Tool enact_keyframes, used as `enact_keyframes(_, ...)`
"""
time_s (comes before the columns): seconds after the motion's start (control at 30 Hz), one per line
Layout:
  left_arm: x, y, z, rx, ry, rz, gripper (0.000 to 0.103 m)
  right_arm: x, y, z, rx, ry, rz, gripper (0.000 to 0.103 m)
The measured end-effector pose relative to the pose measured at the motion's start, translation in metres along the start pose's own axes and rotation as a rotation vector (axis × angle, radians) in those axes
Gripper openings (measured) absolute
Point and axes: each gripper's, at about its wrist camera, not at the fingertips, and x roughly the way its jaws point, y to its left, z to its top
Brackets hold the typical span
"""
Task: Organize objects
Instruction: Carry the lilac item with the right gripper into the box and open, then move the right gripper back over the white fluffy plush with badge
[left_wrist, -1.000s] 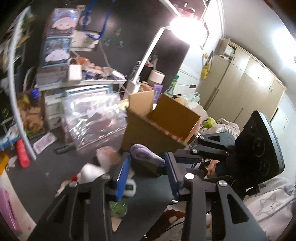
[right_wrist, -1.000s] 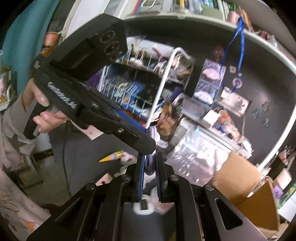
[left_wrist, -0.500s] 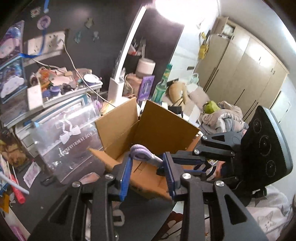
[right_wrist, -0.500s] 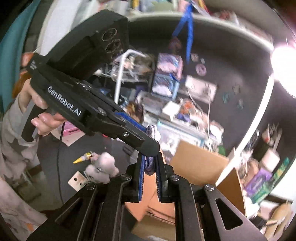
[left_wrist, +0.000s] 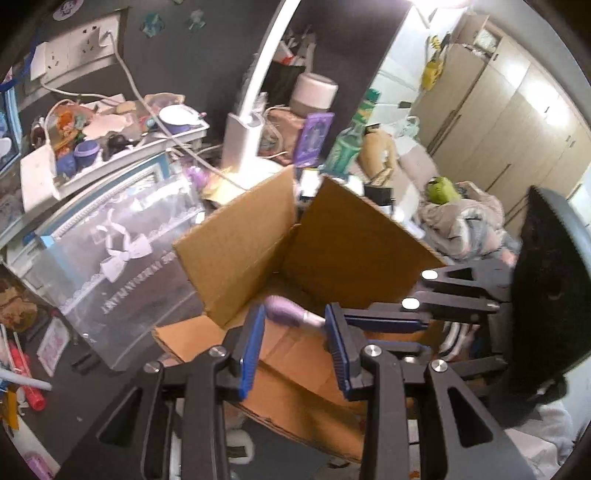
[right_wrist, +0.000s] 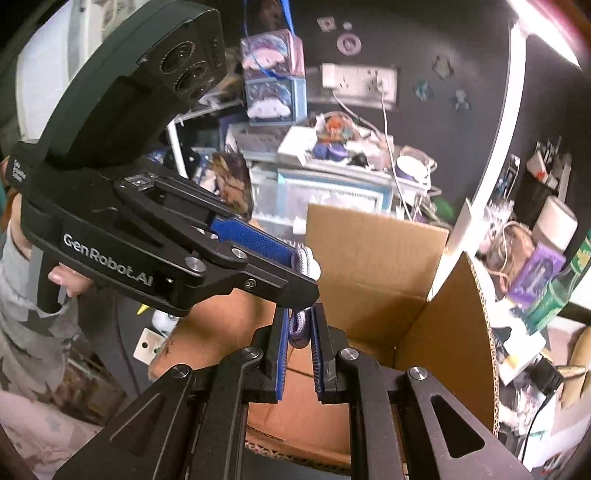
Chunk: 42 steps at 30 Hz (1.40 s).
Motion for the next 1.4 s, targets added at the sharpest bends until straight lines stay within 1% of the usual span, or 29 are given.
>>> enact_keyframes(0.03,0.002,0.001,0.0,0.003,0.002,0.019,0.032,0.001,-0.001,0.001,0.006,0.013,-0.001,0.007)
enact_keyframes(0.07,0.003,0.003,0.0,0.004,0.005,0.022,0.034,0.001,-0.001,0.001,0.009,0.022,-0.005,0.009)
enact_keyframes(0.1,0.003,0.004,-0.001,0.002,0.006,0.016,0.037,0.001,-0.001,0.002,0.009,0.036,-0.019,0.015)
enact_keyframes(0.13,0.001,0.005,-0.002,0.001,0.0,0.011,0.048,0.0,-0.001,0.003,0.007,0.039,-0.032,0.022)
enact_keyframes(0.17,-0.001,0.005,-0.003,0.002,-0.013,0.014,0.06,-0.001,0.0,0.003,0.003,0.034,-0.047,0.036)
enact_keyframes(0.2,-0.006,0.004,-0.004,0.001,-0.035,0.025,0.064,-0.005,0.001,0.003,-0.005,0.017,-0.064,0.043)
enact_keyframes(0.23,-0.012,0.003,-0.006,0.013,-0.054,0.027,0.067,-0.007,0.002,0.002,-0.013,0.004,-0.068,0.043)
enact_keyframes(0.27,-0.019,0.001,-0.008,0.025,-0.073,0.025,0.068,-0.008,0.004,0.001,-0.016,-0.002,-0.064,0.043)
enact_keyframes(0.3,-0.024,0.0,-0.009,0.03,-0.088,0.026,0.069,-0.012,0.007,0.0,-0.015,-0.015,-0.043,0.043)
enact_keyframes(0.37,-0.042,0.0,-0.016,0.038,-0.139,0.04,0.08,-0.017,0.012,-0.001,-0.015,-0.041,0.002,0.043)
enact_keyframes(0.43,-0.061,0.0,-0.026,0.047,-0.201,0.069,0.084,-0.023,0.023,-0.002,-0.026,-0.076,0.049,0.043)
enact_keyframes(0.47,-0.07,0.001,-0.032,0.048,-0.226,0.081,0.085,-0.025,0.029,-0.003,-0.036,-0.094,0.066,0.043)
enact_keyframes(0.53,-0.091,0.004,-0.05,0.038,-0.286,0.102,0.085,-0.032,0.048,-0.006,-0.062,-0.132,0.106,0.043)
enact_keyframes(0.57,-0.1,0.007,-0.059,0.026,-0.313,0.106,0.088,-0.034,0.055,-0.006,-0.07,-0.144,0.122,0.043)
enact_keyframes(0.63,-0.115,0.013,-0.079,-0.007,-0.366,0.113,0.094,-0.039,0.078,-0.009,-0.107,-0.169,0.182,0.043)
enact_keyframes(0.67,-0.123,0.017,-0.089,-0.023,-0.393,0.117,0.095,-0.04,0.085,-0.01,-0.116,-0.175,0.197,0.043)
enact_keyframes(0.73,-0.132,0.027,-0.112,-0.058,-0.429,0.125,0.097,-0.037,0.106,-0.013,-0.138,-0.183,0.254,0.046)
enact_keyframes(0.77,-0.134,0.033,-0.123,-0.075,-0.44,0.138,0.098,-0.035,0.113,-0.014,-0.139,-0.178,0.271,0.05)
enact_keyframes(0.8,-0.136,0.037,-0.136,-0.09,-0.45,0.166,0.099,-0.028,0.123,-0.016,-0.125,-0.163,0.293,0.051)
enact_keyframes(0.87,-0.139,0.046,-0.163,-0.121,-0.48,0.248,0.1,-0.013,0.135,-0.02,-0.097,-0.133,0.338,0.052)
enact_keyframes(0.93,-0.139,0.056,-0.183,-0.157,-0.508,0.295,0.102,0.001,0.145,-0.024,-0.072,-0.115,0.363,0.058)
enact_keyframes(1.0,-0.138,0.068,-0.204,-0.191,-0.53,0.312,0.102,0.022,0.153,-0.029,-0.048,-0.099,0.349,0.063)
enact_keyframes(1.07,-0.133,0.08,-0.222,-0.23,-0.532,0.318,0.102,0.042,0.153,-0.032,-0.025,-0.073,0.333,0.067)
enact_keyframes(1.13,-0.127,0.089,-0.239,-0.281,-0.529,0.341,0.102,0.068,0.152,-0.035,0.008,-0.032,0.292,0.069)
enact_keyframes(1.17,-0.125,0.094,-0.249,-0.307,-0.538,0.353,0.102,0.079,0.149,-0.038,0.019,-0.01,0.253,0.069)
enact_keyframes(1.23,-0.12,0.099,-0.264,-0.341,-0.562,0.353,0.102,0.102,0.148,-0.044,0.03,0.027,0.144,0.069)
enact_keyframes(1.27,-0.12,0.101,-0.269,-0.355,-0.578,0.348,0.102,0.11,0.147,-0.047,0.03,0.036,0.132,0.07)
enact_keyframes(1.33,-0.118,0.106,-0.281,-0.378,-0.607,0.342,0.102,0.128,0.146,-0.05,0.035,0.059,0.136,0.07)
enact_keyframes(1.4,-0.115,0.109,-0.286,-0.376,-0.617,0.344,0.102,0.14,0.146,-0.05,0.04,0.075,0.139,0.07)
